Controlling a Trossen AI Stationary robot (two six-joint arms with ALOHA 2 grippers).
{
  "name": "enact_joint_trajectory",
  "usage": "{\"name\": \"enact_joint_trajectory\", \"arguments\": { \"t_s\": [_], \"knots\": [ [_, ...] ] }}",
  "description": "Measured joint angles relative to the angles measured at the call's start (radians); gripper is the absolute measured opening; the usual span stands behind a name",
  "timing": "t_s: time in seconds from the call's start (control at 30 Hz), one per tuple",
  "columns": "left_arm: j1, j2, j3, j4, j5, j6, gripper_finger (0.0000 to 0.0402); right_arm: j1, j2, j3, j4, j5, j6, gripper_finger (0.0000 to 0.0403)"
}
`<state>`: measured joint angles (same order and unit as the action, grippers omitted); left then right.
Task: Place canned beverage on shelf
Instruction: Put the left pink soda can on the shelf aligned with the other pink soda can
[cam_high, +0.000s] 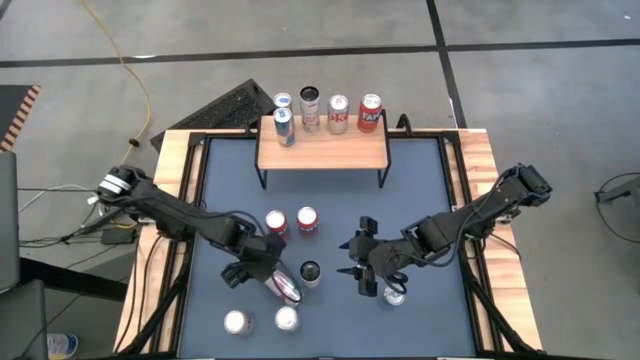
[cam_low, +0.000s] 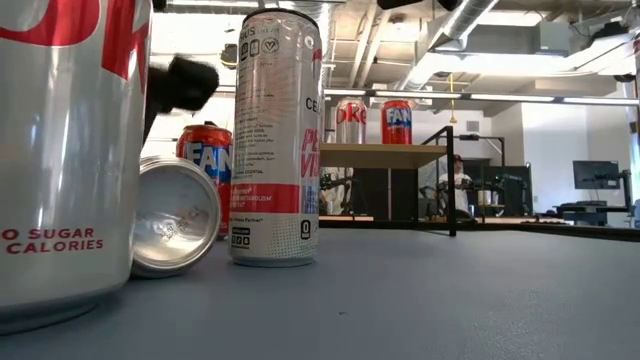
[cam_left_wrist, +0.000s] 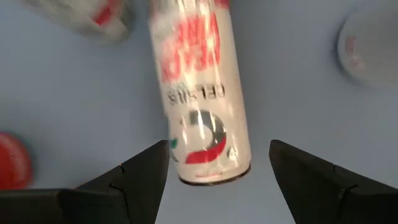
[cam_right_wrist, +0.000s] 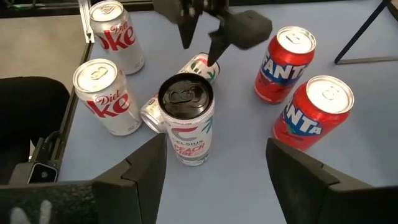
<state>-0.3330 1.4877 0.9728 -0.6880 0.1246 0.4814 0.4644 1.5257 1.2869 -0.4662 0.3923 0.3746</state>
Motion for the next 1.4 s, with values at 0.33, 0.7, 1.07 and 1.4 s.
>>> {"name": "enact_joint_trajectory", "arguments": {
  "t_s": [0.33,0.7,1.07,1.4],
  "knots": [
    [0.012,0.145,-0.007,0.081,0.000,0.042,0.0265,0.014,0.000,0.000,-0.031,-0.003,0.034,0.0255],
    [0.031,0.185,-0.008,0.045,-0.003,0.054,0.0254,0.041,0.000,0.000,-0.034,-0.005,0.038,0.0255],
    [-0.027,0.194,0.086,-0.144,-0.202,0.039,0.0231,0.045,0.000,0.000,-0.029,-0.004,0.045,0.0255],
    [-0.110,0.192,0.210,-0.387,-0.418,-0.035,0.0232,0.045,0.000,0.000,-0.029,-0.004,0.044,0.0255]
  ]
}}
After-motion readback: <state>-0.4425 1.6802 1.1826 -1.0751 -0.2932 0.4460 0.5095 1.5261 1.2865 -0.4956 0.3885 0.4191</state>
